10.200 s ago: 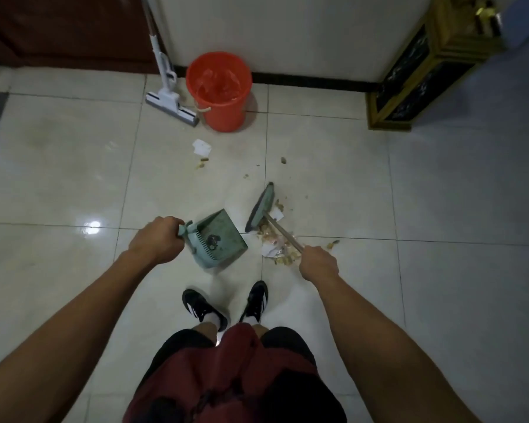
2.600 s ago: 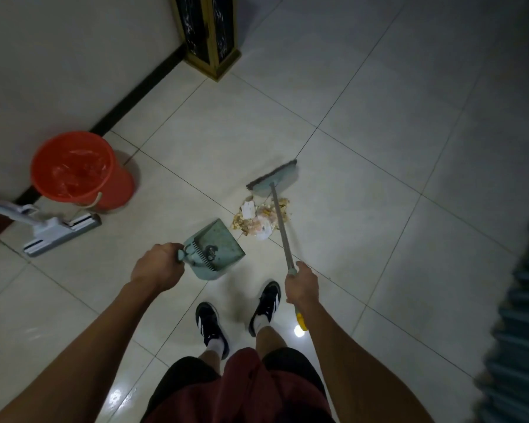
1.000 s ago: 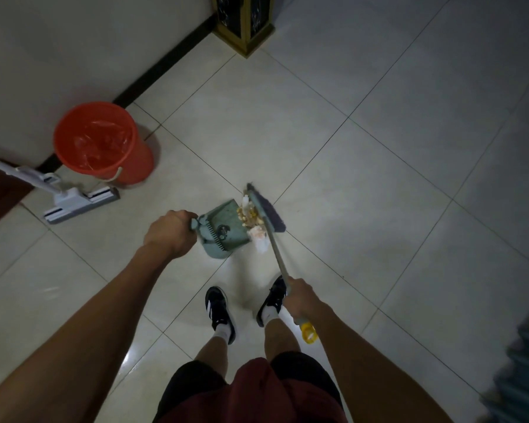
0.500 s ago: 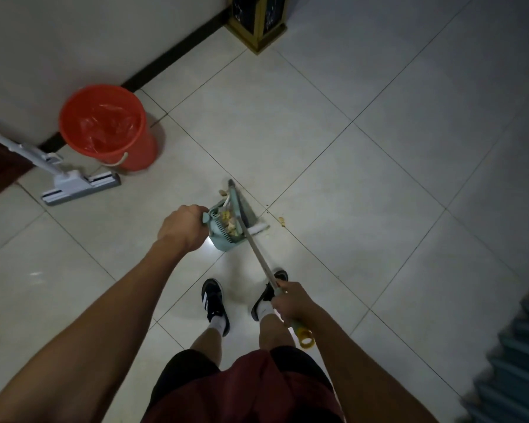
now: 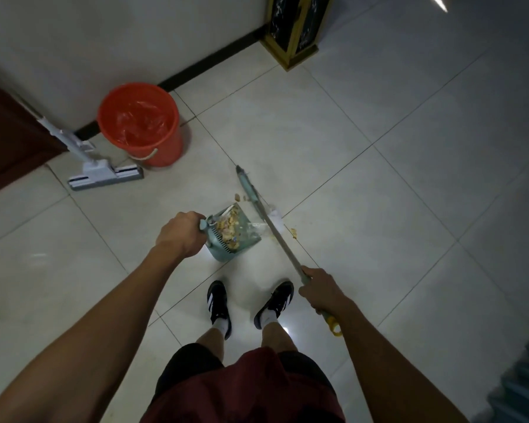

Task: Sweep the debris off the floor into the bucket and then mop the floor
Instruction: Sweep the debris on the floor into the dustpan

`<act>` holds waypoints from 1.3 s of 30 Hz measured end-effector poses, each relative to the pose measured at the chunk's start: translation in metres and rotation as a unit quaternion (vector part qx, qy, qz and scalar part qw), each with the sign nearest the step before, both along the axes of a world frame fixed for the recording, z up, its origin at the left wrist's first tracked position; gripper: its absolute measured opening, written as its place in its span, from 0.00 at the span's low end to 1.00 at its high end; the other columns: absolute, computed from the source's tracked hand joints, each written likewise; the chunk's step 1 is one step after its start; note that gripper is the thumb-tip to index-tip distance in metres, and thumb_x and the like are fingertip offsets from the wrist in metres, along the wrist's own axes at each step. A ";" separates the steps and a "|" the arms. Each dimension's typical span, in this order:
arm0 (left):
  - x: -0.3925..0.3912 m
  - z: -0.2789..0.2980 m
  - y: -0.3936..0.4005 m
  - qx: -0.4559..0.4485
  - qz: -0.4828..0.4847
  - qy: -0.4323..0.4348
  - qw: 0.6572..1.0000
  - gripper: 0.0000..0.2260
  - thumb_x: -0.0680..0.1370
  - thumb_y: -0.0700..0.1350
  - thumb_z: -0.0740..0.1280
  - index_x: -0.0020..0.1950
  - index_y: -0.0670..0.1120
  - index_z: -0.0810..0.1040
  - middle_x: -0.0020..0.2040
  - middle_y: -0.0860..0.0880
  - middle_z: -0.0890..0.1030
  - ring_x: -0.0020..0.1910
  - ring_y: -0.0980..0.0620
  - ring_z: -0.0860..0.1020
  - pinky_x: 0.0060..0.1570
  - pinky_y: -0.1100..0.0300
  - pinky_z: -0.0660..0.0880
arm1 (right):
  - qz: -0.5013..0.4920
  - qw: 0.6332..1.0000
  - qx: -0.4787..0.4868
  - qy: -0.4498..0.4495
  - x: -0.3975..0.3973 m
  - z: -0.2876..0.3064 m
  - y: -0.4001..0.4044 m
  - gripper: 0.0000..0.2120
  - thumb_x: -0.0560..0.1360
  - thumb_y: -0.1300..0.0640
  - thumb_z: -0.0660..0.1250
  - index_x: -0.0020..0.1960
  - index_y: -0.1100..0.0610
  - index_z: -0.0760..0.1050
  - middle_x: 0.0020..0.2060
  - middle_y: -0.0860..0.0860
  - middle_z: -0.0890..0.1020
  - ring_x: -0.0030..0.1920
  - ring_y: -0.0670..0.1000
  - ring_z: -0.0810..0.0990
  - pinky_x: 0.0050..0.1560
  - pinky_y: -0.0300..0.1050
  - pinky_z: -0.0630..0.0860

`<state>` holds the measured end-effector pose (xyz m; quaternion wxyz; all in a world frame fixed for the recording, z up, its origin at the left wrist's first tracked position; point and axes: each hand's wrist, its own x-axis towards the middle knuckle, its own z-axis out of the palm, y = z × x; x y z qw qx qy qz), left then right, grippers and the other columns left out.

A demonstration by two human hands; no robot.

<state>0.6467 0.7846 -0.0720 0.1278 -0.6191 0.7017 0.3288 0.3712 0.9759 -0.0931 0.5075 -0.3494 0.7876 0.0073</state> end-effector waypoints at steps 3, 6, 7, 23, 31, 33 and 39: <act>0.016 -0.001 0.000 0.003 0.014 -0.004 1.000 0.10 0.75 0.44 0.66 0.54 0.51 0.83 0.52 0.42 0.83 0.50 0.38 0.81 0.46 0.52 0.78 | 0.073 0.996 -0.014 0.041 0.005 -0.004 -0.025 0.20 0.78 0.63 0.65 0.69 0.60 0.71 0.46 0.53 0.78 0.39 0.52 0.81 0.32 0.40 0.79; 0.032 -0.002 0.000 0.005 0.022 -0.011 1.000 0.10 0.75 0.44 0.67 0.53 0.52 0.83 0.51 0.43 0.83 0.49 0.38 0.81 0.47 0.52 0.79 | 0.143 0.985 -0.042 0.092 0.010 -0.013 -0.056 0.14 0.80 0.58 0.61 0.64 0.60 0.74 0.49 0.56 0.81 0.45 0.56 0.83 0.45 0.50 0.83; 0.038 -0.004 0.000 0.006 0.026 -0.013 1.000 0.09 0.75 0.44 0.67 0.52 0.52 0.83 0.51 0.43 0.84 0.48 0.38 0.81 0.47 0.51 0.80 | 0.165 0.978 -0.050 0.115 0.012 -0.017 -0.066 0.15 0.81 0.56 0.59 0.65 0.58 0.74 0.51 0.55 0.82 0.48 0.56 0.83 0.48 0.50 0.82; 0.051 -0.009 -0.015 0.000 -0.010 -0.013 1.000 0.06 0.74 0.44 0.66 0.47 0.51 0.82 0.47 0.43 0.83 0.46 0.38 0.81 0.44 0.53 0.78 | 0.204 0.946 0.048 0.249 -0.015 -0.025 -0.036 0.13 0.82 0.55 0.59 0.63 0.56 0.75 0.51 0.52 0.82 0.51 0.55 0.84 0.52 0.50 0.81; 0.011 -0.002 -0.017 -0.010 -0.058 -0.028 0.998 0.09 0.75 0.45 0.67 0.52 0.51 0.83 0.52 0.42 0.83 0.50 0.37 0.81 0.47 0.51 0.79 | 0.135 0.953 0.065 0.265 -0.043 -0.004 0.019 0.14 0.83 0.54 0.56 0.63 0.54 0.76 0.56 0.53 0.82 0.56 0.56 0.82 0.55 0.49 0.77; -0.002 -0.002 -0.016 -0.012 -0.069 -0.031 0.997 0.09 0.75 0.45 0.67 0.53 0.50 0.84 0.52 0.41 0.83 0.50 0.37 0.81 0.45 0.52 0.77 | 0.116 0.955 0.064 0.265 -0.054 0.002 0.034 0.15 0.82 0.55 0.55 0.63 0.53 0.76 0.55 0.53 0.82 0.55 0.57 0.83 0.54 0.50 0.78; -0.031 -0.004 -0.015 -0.013 -0.105 -0.033 0.994 0.12 0.76 0.47 0.68 0.58 0.51 0.83 0.55 0.41 0.83 0.53 0.37 0.80 0.45 0.53 0.74 | 0.022 0.966 0.075 0.248 -0.074 -0.003 0.076 0.15 0.82 0.53 0.56 0.65 0.54 0.74 0.55 0.53 0.82 0.55 0.55 0.82 0.53 0.48 0.77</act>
